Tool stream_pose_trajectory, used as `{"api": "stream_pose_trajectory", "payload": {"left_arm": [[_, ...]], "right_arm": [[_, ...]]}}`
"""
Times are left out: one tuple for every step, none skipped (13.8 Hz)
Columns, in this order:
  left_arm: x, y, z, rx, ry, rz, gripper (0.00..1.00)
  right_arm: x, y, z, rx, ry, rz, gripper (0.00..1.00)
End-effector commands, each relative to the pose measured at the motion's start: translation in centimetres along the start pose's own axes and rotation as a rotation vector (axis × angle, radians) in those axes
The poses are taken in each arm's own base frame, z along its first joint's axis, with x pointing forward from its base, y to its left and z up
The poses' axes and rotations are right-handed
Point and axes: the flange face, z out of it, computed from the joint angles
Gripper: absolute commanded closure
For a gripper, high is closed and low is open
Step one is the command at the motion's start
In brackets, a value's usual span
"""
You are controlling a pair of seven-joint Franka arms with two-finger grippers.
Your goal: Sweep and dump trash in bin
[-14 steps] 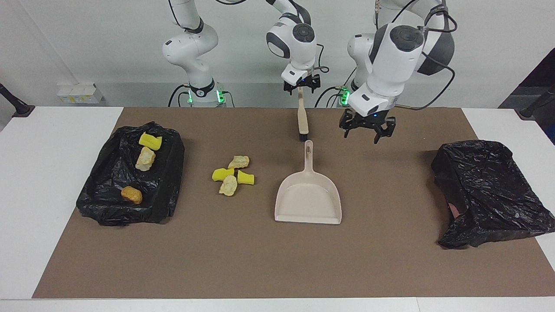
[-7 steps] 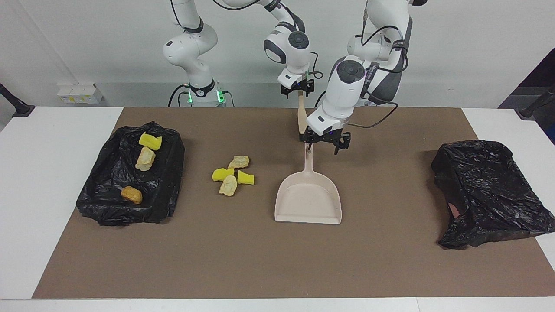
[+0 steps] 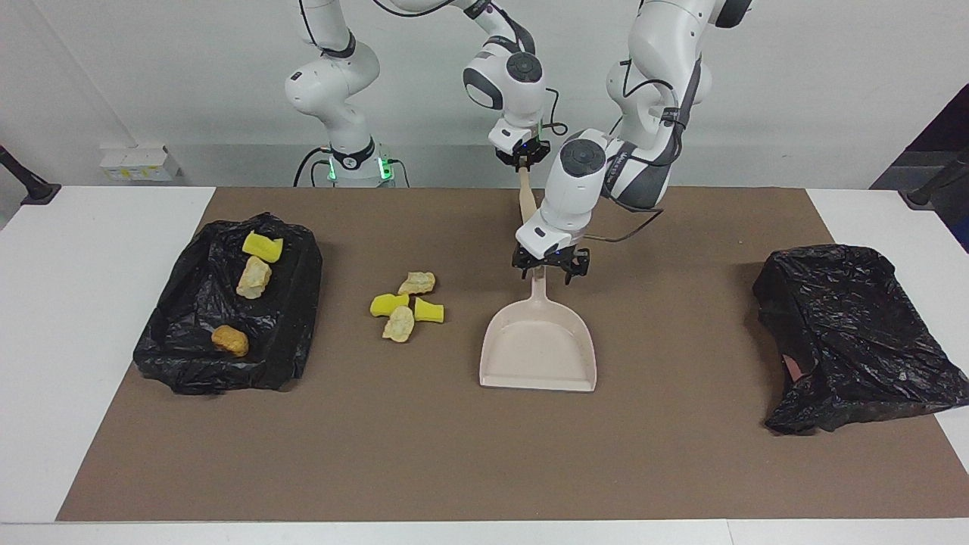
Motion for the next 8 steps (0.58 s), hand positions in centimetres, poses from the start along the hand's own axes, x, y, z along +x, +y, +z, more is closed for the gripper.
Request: {"api": "stream_pose_trajectory", "payload": {"left_arm": [[-1.1,0.1,0.7,0.018,0.009,0.01,0.23],[-1.1,0.2,0.6,0.018,0.009,0.008,0.39],[-1.0,0.4,0.4,0.015,0.013,0.011,0.57],[-0.6,0.2,0.3,0.013,0.016,0.01,0.77],[-0.3,0.0,0.1,0.01,0.024,0.009,0.89],[-0.1,-0.1,0.0,0.02,0.029,0.023,0.96],[0.2,-0.2,-0.3,0.054,0.053,0.07,1.0],[0.6,-0.3,-1.0,0.083,0.076,0.109,1.0]], "right_arm": [[0.6,0.5,-1.9,-0.011,-0.027,-0.015,1.0],[0.4,1.3,-3.2,-0.024,-0.028,-0.022,1.0],[0.5,2.7,-5.1,-0.049,-0.013,-0.031,1.0],[1.3,4.9,-7.4,-0.073,-0.004,-0.039,1.0],[1.4,6.8,-9.2,-0.093,-0.009,-0.068,1.0],[2.0,8.7,-10.7,-0.1,-0.008,-0.081,1.0],[2.9,10.8,-12.2,-0.111,-0.01,-0.085,1.0],[3.5,12.8,-13.4,-0.133,-0.012,-0.1,1.0]]}}
